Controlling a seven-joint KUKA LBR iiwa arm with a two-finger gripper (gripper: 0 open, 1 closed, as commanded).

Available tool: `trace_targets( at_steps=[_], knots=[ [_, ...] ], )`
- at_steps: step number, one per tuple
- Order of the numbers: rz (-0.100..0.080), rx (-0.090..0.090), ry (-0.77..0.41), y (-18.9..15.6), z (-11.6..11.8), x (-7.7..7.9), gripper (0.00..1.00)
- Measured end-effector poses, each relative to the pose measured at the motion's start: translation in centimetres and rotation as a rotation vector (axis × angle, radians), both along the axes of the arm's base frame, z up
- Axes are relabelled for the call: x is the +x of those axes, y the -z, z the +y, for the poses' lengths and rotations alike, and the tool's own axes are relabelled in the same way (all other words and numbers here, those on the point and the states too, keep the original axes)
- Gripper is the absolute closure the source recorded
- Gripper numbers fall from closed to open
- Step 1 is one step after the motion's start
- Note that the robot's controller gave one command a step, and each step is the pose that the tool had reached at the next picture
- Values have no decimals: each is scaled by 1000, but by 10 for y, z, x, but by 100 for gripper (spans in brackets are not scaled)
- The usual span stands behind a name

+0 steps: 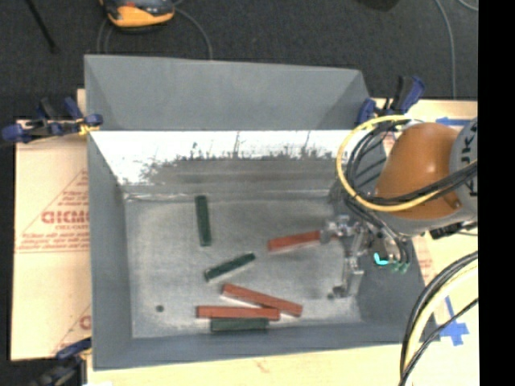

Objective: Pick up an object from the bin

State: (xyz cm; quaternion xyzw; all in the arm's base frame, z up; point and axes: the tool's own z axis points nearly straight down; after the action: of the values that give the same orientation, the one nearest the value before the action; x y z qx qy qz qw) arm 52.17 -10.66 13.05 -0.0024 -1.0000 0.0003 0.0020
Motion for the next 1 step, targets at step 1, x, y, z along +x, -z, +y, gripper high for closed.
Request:
trace_targets(
  at_steps=[1],
  knots=[
    [-7, -1, -3, -4, 0, 2, 0]
  ],
)
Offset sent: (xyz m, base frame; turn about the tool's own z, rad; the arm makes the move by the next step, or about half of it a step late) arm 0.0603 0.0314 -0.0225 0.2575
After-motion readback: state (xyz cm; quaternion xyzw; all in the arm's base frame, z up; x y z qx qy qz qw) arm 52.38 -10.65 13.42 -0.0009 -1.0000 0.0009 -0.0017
